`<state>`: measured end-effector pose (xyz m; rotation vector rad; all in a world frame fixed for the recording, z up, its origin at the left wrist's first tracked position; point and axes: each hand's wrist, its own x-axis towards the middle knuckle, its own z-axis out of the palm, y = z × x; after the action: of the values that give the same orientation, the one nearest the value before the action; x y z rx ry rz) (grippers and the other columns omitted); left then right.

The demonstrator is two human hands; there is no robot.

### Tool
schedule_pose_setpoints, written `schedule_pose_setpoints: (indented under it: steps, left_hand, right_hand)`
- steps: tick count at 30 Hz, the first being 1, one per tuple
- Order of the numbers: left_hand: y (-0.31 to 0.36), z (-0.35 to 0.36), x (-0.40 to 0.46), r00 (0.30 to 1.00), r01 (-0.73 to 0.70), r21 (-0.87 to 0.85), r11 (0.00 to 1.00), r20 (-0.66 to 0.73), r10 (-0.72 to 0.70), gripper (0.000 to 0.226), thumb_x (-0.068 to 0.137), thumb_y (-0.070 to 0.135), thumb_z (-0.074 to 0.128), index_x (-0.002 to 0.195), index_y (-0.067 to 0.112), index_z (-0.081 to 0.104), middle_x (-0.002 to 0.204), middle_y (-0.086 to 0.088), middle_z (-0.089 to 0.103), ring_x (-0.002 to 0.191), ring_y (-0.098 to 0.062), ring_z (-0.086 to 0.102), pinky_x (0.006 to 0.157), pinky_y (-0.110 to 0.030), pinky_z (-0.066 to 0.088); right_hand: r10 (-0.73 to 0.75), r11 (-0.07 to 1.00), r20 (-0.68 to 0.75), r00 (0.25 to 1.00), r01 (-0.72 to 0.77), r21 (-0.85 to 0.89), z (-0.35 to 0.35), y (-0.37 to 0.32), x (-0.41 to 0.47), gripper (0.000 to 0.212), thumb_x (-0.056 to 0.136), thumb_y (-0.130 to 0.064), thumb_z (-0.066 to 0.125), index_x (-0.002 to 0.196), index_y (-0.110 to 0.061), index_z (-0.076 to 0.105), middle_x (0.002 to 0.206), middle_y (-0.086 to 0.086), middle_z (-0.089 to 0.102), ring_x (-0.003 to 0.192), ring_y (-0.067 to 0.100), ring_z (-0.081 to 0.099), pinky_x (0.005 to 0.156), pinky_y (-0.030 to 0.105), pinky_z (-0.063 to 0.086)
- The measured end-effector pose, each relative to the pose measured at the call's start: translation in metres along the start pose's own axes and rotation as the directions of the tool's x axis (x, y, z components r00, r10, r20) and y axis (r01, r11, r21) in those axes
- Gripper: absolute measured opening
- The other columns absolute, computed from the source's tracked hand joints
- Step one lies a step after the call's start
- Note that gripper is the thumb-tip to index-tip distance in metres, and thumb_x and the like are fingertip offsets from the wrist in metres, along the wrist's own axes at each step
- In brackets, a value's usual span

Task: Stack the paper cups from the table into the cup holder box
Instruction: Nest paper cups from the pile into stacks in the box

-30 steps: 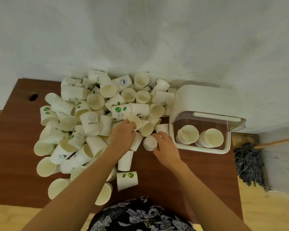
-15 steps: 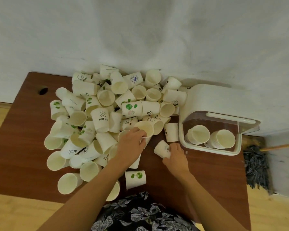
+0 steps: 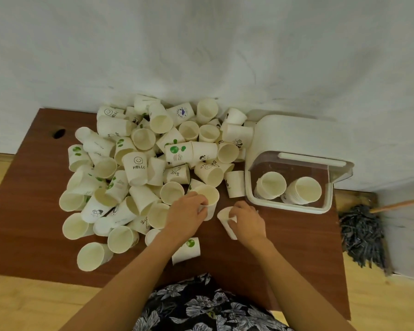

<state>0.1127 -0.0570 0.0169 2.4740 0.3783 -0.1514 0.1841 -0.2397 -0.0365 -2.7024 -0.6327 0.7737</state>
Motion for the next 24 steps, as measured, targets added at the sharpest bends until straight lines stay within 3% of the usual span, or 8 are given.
schedule_pose_setpoints:
  steps: [4, 7, 10, 13, 17, 24]
  left_hand:
    - [0.027, 0.006, 0.006, 0.997, -0.041, -0.045, 0.998, -0.067, 0.038, 0.006, 0.086, 0.022, 0.062, 0.090, 0.022, 0.067, 0.086, 0.009, 0.060, 0.077, -0.013, 0.057, 0.066, -0.036, 0.050]
    - [0.056, 0.010, 0.013, 0.989, -0.085, -0.102, 0.991, -0.127, 0.072, 0.006, 0.086, 0.020, 0.065, 0.091, 0.020, 0.068, 0.086, 0.009, 0.061, 0.074, -0.011, 0.058, 0.068, -0.031, 0.050]
    - [0.090, 0.016, 0.020, 0.975, -0.150, -0.116, 0.982, -0.181, 0.128, 0.007, 0.087, 0.022, 0.066, 0.094, 0.022, 0.068, 0.091, 0.012, 0.061, 0.075, -0.006, 0.058, 0.068, -0.021, 0.048]
    - [0.121, 0.026, 0.028, 0.958, -0.216, -0.136, 0.967, -0.220, 0.183, 0.007, 0.088, 0.022, 0.067, 0.095, 0.021, 0.068, 0.095, 0.012, 0.061, 0.076, -0.004, 0.058, 0.068, -0.016, 0.048]
    - [0.146, 0.046, 0.041, 0.951, -0.261, -0.134, 0.956, -0.208, 0.230, 0.008, 0.086, 0.017, 0.067, 0.093, 0.018, 0.069, 0.096, 0.008, 0.064, 0.077, -0.009, 0.060, 0.068, -0.027, 0.054]
    - [0.151, 0.078, 0.058, 0.977, -0.162, -0.009, 0.987, -0.143, 0.159, 0.012, 0.090, 0.017, 0.065, 0.099, 0.015, 0.071, 0.101, 0.004, 0.066, 0.080, -0.008, 0.056, 0.073, -0.024, 0.049]
  right_hand:
    - [0.076, 0.983, -0.181, 0.981, -0.044, 0.177, -0.027, 0.025, -0.028, 0.009, 0.091, -0.033, 0.064, 0.095, -0.025, 0.066, 0.106, -0.012, 0.060, 0.096, 0.012, 0.057, 0.072, 0.025, 0.045]
    - [0.135, 0.948, -0.322, 0.937, -0.028, 0.316, -0.058, 0.046, -0.054, 0.006, 0.091, -0.031, 0.066, 0.095, -0.027, 0.066, 0.092, -0.016, 0.062, 0.081, 0.001, 0.059, 0.069, 0.014, 0.045]
    - [0.147, 0.928, -0.525, 0.838, 0.067, 0.367, -0.089, 0.068, -0.078, 0.008, 0.090, -0.024, 0.069, 0.098, -0.022, 0.068, 0.092, -0.013, 0.065, 0.080, 0.002, 0.061, 0.071, 0.017, 0.052]
    - [0.191, 0.929, -0.639, 0.745, 0.073, 0.362, -0.113, 0.089, -0.088, 0.010, 0.090, -0.019, 0.069, 0.100, -0.019, 0.067, 0.096, -0.011, 0.065, 0.081, 0.005, 0.061, 0.068, 0.020, 0.052]
    - [0.204, 0.948, -0.657, 0.726, 0.020, 0.316, -0.127, 0.118, -0.086, 0.010, 0.091, -0.016, 0.066, 0.101, -0.019, 0.067, 0.097, -0.007, 0.067, 0.084, 0.012, 0.059, 0.069, 0.024, 0.048]
    - [0.185, 0.958, -0.511, 0.839, -0.038, 0.284, -0.120, 0.152, -0.067, 0.014, 0.094, -0.022, 0.061, 0.107, -0.024, 0.067, 0.105, -0.012, 0.066, 0.087, 0.007, 0.059, 0.070, 0.021, 0.045]
